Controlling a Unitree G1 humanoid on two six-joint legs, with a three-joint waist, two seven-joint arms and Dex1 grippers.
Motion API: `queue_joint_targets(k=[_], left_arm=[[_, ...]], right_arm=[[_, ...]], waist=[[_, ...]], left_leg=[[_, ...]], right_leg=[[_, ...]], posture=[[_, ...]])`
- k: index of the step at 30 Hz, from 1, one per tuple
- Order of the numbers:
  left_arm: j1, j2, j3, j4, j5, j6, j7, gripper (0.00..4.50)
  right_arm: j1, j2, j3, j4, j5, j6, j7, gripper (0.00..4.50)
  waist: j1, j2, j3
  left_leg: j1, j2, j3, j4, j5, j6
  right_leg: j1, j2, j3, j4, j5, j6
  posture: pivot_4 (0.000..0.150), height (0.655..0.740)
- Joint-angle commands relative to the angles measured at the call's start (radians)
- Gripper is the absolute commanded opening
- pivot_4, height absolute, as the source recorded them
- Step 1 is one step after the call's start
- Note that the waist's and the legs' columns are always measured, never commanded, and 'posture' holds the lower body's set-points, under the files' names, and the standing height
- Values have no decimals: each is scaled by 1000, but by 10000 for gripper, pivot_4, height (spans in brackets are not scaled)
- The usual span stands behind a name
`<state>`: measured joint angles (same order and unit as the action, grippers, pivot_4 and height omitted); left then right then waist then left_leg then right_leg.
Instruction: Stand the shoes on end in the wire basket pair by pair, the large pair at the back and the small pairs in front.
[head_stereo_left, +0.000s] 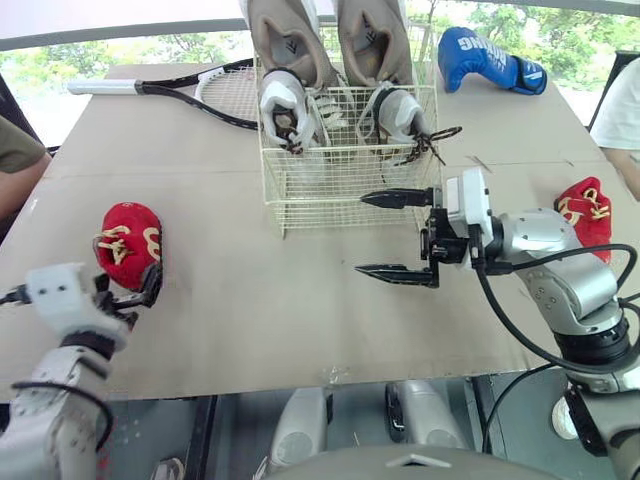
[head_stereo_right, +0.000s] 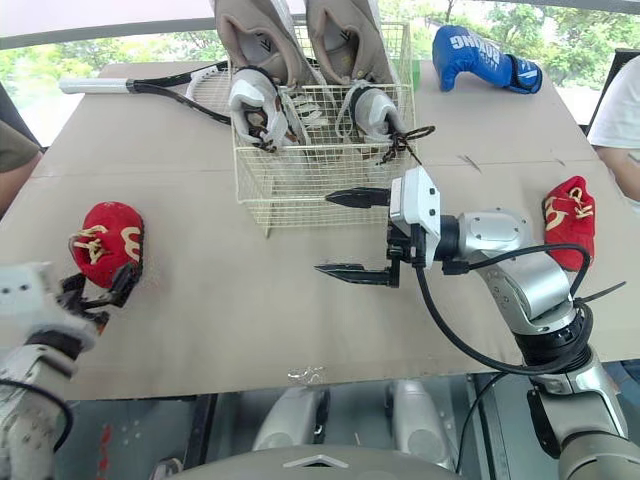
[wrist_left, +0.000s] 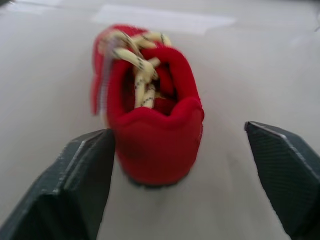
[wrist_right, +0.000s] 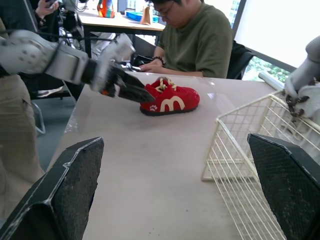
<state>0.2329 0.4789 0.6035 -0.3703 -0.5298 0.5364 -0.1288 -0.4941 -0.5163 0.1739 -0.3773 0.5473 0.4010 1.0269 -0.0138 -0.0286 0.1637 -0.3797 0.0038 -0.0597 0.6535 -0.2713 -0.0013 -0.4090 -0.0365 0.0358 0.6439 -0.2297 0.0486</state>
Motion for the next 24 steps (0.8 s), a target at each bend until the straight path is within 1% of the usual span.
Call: queue_joint_targets(k=[1,2,3,4,5,7,8,9,10,13,15,17,19,21,23,24], left_arm=[[-37,-12,-18,55,67,-28,39,28302],[-42,-23,-24,63,79,-32,48,22644],[-42,-34,-30,63,95,-39,57,18289],[-42,-42,-33,60,109,-52,60,12934],[-44,-57,-30,50,120,-79,66,10802],[-58,-82,-8,23,160,-205,73,3362],[-75,-96,12,8,173,-281,75,2391],[-93,-91,30,-16,184,-352,63,2390],[-115,-74,53,-48,159,-403,23,2390],[-203,20,79,-108,105,-451,-60,2390],[-285,102,45,-125,67,-468,-146,2390],[-359,155,9,-124,29,-468,-204,2390],[-436,221,-65,-123,-38,-470,-344,2390],[-468,284,-142,-123,-110,-466,-529,2390],[-496,345,-218,-105,-178,-421,-697,2390],[-509,383,-269,-81,-163,-443,-801,2390]], right_arm=[[6,-9,-20,-51,12,-7,1,45000],[11,-14,-22,-57,15,-6,3,45000],[15,-19,-26,-62,17,-7,6,45000],[17,-22,-32,-67,26,-4,7,45000],[17,-23,-40,-72,39,3,8,45000],[15,-27,-55,-78,65,11,13,45000],[15,-30,-61,-79,73,12,17,45000],[14,-33,-68,-79,79,11,21,45000],[10,-37,-78,-79,90,15,22,45000],[-10,-54,-119,-73,133,33,23,45000],[-34,-71,-158,-60,165,49,23,45000],[-56,-90,-204,-44,205,70,16,45000],[-79,-130,-291,-24,275,106,14,45000],[-85,-197,-375,-16,329,142,25,45000],[-88,-274,-444,-13,359,178,22,45000],[-88,-316,-471,-15,367,197,15,45000]], waist=[[1,0,0],[3,1,0],[3,0,0],[3,0,0],[3,1,0],[3,0,0],[3,0,0],[3,-2,-1],[4,-3,-1],[11,-5,0],[20,-5,0],[23,-3,0],[23,-2,0],[25,-2,1],[27,0,3],[26,3,5]], left_leg=[[0,0,0,0,0,0],[0,0,0,0,0,0],[0,0,-1,0,0,0],[0,0,-2,0,0,0],[0,0,-2,0,0,0],[0,0,-2,0,0,0],[0,0,-3,0,0,0],[-1,1,-2,0,0,0],[-1,1,-2,0,0,0],[-3,2,-3,0,0,0],[-4,1,-4,0,0,-1],[-3,0,-2,0,0,-1],[-3,-2,-1,0,0,0],[-4,-2,0,0,0,0],[-6,-3,-2,0,0,0],[-7,-3,-2,0,0,0]], right_leg=[[0,0,0,0,0,0],[0,0,-1,0,0,0],[0,-1,-1,0,0,0],[0,-1,-1,0,0,0],[0,-2,-1,0,0,0],[0,-2,-1,0,0,0],[0,-2,-1,0,0,0],[0,-2,-1,0,0,0],[0,-2,-2,0,0,0],[-1,-3,-5,0,0,0],[-1,-4,-7,-1,0,0],[0,-5,-6,-1,0,0],[0,-8,-5,-2,0,0],[0,-8,-6,-2,0,0],[-1,-7,-8,-2,0,0],[-2,-7,-8,-2,0,0]], posture=[[1500,7400],[1500,7400],[1500,7400],[1500,7400],[1500,7400],[1500,7400],[1500,7400],[1500,7400],[1500,7400],[1500,7400],[1500,7400],[1500,7400],[1500,7400],[1500,7400],[1500,7400],[1500,7400]])
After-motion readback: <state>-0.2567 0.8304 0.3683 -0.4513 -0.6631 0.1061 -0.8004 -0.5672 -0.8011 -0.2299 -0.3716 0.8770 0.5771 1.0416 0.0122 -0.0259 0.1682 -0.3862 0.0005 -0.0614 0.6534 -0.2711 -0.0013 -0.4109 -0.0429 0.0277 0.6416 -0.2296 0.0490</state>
